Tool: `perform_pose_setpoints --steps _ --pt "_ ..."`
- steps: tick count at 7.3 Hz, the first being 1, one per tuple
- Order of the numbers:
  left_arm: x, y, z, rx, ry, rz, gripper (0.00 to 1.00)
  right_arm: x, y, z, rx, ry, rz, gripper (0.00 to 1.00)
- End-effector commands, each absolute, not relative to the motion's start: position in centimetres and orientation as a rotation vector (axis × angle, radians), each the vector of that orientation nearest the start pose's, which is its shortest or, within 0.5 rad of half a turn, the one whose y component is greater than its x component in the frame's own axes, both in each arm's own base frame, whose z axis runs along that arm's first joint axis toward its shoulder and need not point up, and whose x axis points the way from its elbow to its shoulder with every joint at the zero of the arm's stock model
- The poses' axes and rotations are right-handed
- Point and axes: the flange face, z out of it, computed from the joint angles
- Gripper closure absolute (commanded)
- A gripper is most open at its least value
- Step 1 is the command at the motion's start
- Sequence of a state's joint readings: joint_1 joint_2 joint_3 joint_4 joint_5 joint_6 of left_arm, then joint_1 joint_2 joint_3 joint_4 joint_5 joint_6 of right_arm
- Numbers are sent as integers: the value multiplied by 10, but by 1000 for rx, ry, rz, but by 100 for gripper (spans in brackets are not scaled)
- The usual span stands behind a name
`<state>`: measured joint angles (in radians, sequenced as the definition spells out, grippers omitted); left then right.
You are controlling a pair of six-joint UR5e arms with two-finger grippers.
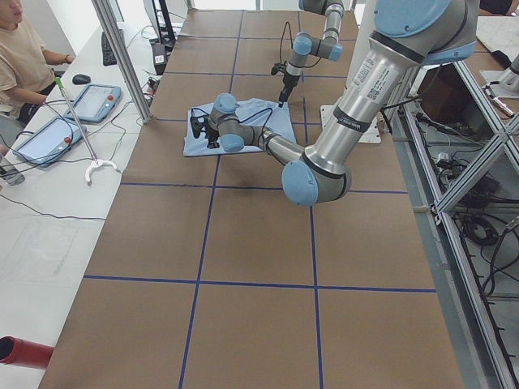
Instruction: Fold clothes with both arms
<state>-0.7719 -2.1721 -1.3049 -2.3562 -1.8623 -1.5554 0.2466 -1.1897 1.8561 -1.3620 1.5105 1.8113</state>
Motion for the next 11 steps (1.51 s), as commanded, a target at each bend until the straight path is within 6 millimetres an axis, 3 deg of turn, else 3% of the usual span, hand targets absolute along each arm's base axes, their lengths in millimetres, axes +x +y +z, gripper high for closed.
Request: perform_pose_setpoints --steps 1,3,6,11 --pt "457 -591 335 187 1141 -507 50 -557 -284 303 57 -880 484 32" --pt "457 -590 334 189 1143 -506 50 -558 -283 302 54 -880 482 36" --pt "457 -590 333 189 1145 -506 50 -558 -283 303 54 -879 484 56" --pt "455 -591 333 192 1146 -508 50 -560 -284 307 54 -868 484 50"
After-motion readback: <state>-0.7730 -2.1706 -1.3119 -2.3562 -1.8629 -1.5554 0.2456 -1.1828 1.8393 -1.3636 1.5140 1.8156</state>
